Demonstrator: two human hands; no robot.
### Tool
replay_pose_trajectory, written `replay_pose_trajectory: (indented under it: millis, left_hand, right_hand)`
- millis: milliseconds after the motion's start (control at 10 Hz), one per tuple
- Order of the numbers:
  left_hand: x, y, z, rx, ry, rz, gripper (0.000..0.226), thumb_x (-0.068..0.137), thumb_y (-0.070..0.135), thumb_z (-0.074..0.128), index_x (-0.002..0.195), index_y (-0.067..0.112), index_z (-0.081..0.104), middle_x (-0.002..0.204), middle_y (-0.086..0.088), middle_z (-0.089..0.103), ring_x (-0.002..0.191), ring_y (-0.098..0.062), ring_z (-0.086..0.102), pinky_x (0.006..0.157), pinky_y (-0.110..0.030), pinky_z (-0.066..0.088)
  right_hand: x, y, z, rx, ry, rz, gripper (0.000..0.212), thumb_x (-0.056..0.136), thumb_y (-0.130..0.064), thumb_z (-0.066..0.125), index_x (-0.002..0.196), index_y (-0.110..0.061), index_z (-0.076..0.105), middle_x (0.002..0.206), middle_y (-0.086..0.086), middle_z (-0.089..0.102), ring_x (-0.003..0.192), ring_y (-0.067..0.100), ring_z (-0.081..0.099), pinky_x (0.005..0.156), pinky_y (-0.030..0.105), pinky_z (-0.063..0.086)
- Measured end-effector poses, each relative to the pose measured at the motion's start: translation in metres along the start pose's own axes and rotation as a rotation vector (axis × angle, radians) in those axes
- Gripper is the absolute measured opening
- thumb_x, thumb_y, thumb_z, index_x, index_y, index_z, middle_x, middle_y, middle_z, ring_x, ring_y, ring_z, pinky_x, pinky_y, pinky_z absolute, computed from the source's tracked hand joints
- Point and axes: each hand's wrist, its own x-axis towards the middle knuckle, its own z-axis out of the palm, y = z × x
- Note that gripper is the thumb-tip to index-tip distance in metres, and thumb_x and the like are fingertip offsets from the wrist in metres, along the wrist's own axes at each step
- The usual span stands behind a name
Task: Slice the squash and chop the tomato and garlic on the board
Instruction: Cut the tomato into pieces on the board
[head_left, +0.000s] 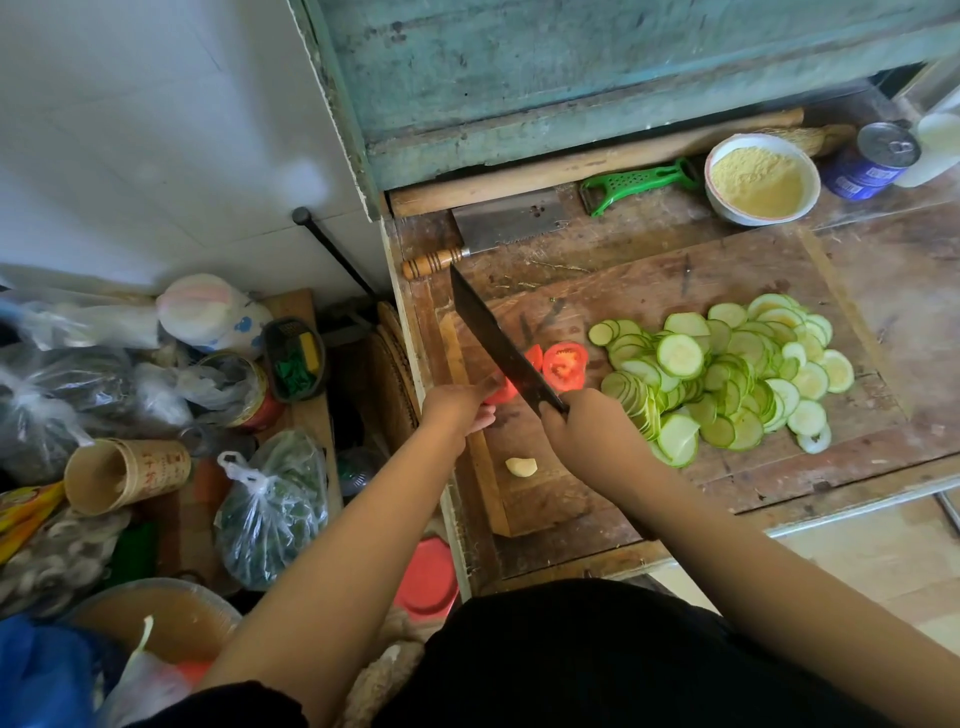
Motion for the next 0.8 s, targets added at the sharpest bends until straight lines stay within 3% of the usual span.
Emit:
replay_pose_trajectory:
  millis: [100, 200, 300, 400, 500, 600, 700, 800]
  left_hand:
    - [0.001, 0.0, 0.001, -0.027, 0.001, -0.02, 0.032, 0.071, 0.027, 0.082, 0.079, 0.005, 0.06, 0.086, -0.008, 0.069, 0.085, -0.015, 0.067, 0.087, -0.029, 0.055]
    - [0.002, -0.003, 0.002, -0.083, -0.03, 0.074, 0.019, 0.081, 0.019, 0.074, 0.085, 0.006, 0.061, 0.1, -0.01, 0.07, 0.082, -0.014, 0.066, 0.077, -0.022, 0.055]
    - [0.0, -0.01, 0.001, -0.094, -0.027, 0.149, 0.011, 0.086, 0.013, 0.067, 0.09, 0.007, 0.06, 0.115, -0.014, 0.066, 0.081, -0.014, 0.064, 0.068, -0.018, 0.054]
    - [0.005, -0.008, 0.002, -0.106, -0.032, 0.095, 0.016, 0.081, 0.013, 0.073, 0.087, 0.006, 0.059, 0.112, -0.011, 0.066, 0.077, -0.011, 0.062, 0.078, -0.021, 0.055]
    - [0.003, -0.003, 0.004, -0.183, -0.047, -0.046, 0.047, 0.072, 0.021, 0.082, 0.107, 0.0, 0.059, 0.112, -0.007, 0.066, 0.096, -0.015, 0.064, 0.091, -0.027, 0.053]
    - [0.002, -0.007, 0.006, -0.174, -0.039, -0.012, 0.039, 0.068, 0.015, 0.084, 0.097, 0.001, 0.062, 0.102, -0.009, 0.068, 0.088, -0.017, 0.066, 0.075, -0.023, 0.056]
    - [-0.004, -0.011, 0.004, -0.161, -0.014, 0.045, 0.024, 0.069, 0.009, 0.083, 0.08, 0.004, 0.062, 0.086, -0.009, 0.067, 0.086, -0.02, 0.066, 0.07, -0.022, 0.056]
    - [0.001, -0.012, 0.004, -0.157, -0.015, 0.078, 0.019, 0.074, 0.006, 0.078, 0.075, 0.004, 0.06, 0.085, -0.011, 0.065, 0.093, -0.026, 0.065, 0.08, -0.031, 0.056]
  right_hand:
    - [0.0, -0.001, 0.001, -0.005, -0.004, 0.017, 0.027, 0.096, -0.027, 0.043, 0.081, -0.007, 0.055, 0.073, 0.008, 0.054, 0.068, 0.028, 0.054, 0.058, 0.03, 0.038]
    - [0.003, -0.009, 0.001, -0.012, -0.019, 0.033, 0.028, 0.097, -0.026, 0.041, 0.091, -0.005, 0.058, 0.077, 0.007, 0.054, 0.068, 0.026, 0.052, 0.059, 0.029, 0.038]
    - [0.009, -0.019, 0.001, -0.006, -0.044, 0.026, 0.024, 0.097, -0.026, 0.04, 0.083, -0.01, 0.05, 0.07, 0.005, 0.049, 0.067, 0.026, 0.049, 0.05, 0.027, 0.032]
    - [0.008, -0.025, -0.005, -0.014, -0.081, 0.033, 0.029, 0.096, -0.024, 0.042, 0.073, -0.008, 0.049, 0.068, 0.006, 0.05, 0.067, 0.025, 0.052, 0.048, 0.028, 0.036]
    - [-0.004, -0.022, -0.01, -0.005, -0.12, 0.063, 0.031, 0.095, -0.022, 0.044, 0.066, -0.015, 0.038, 0.065, 0.002, 0.046, 0.066, 0.023, 0.049, 0.06, 0.03, 0.04]
    - [0.0, -0.016, -0.005, 0.02, -0.123, 0.112, 0.025, 0.095, -0.024, 0.044, 0.074, -0.012, 0.043, 0.07, 0.004, 0.051, 0.062, 0.02, 0.05, 0.06, 0.03, 0.042]
    - [0.016, -0.018, 0.01, 0.024, -0.125, 0.108, 0.022, 0.096, -0.023, 0.042, 0.098, -0.006, 0.055, 0.089, 0.012, 0.061, 0.086, 0.032, 0.06, 0.071, 0.037, 0.047]
    - [0.037, -0.019, 0.023, 0.029, -0.118, 0.075, 0.029, 0.097, -0.019, 0.041, 0.112, 0.001, 0.056, 0.11, 0.02, 0.062, 0.101, 0.036, 0.059, 0.077, 0.036, 0.045]
